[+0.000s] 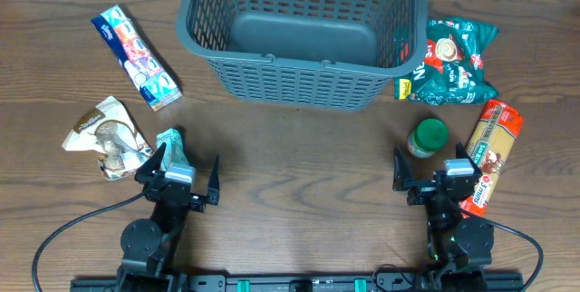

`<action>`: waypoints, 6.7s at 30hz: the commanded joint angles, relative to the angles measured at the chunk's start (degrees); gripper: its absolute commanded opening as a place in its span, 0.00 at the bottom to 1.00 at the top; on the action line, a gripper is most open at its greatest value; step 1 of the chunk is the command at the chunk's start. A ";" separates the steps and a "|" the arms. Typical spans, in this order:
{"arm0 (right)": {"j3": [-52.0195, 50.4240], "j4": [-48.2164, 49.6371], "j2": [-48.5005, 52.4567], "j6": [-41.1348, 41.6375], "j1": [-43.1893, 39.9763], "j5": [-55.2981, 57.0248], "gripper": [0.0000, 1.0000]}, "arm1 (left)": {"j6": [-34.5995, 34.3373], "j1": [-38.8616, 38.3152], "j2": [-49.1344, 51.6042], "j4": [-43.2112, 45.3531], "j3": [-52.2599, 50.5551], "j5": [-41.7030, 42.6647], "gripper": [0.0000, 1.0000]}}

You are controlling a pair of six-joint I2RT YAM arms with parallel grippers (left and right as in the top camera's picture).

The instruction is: Pack container

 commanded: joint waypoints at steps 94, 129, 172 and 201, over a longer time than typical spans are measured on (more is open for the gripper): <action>92.06 -58.34 65.51 3.98 -7.82 -3.65 0.99 | -10.40 0.04 26.05 -11.26 20.63 -0.31 0.99; 115.95 -53.24 131.73 -17.90 -29.00 -21.29 0.99 | -10.69 0.02 28.85 -15.02 23.78 -4.37 0.99; 117.44 -55.84 134.11 -13.05 -24.48 -20.31 0.01 | -12.96 0.02 32.57 -14.99 23.78 -4.37 0.99; 117.46 -39.41 89.94 -6.45 -22.10 -7.65 0.01 | -12.96 0.02 32.57 -15.02 23.78 -4.35 0.98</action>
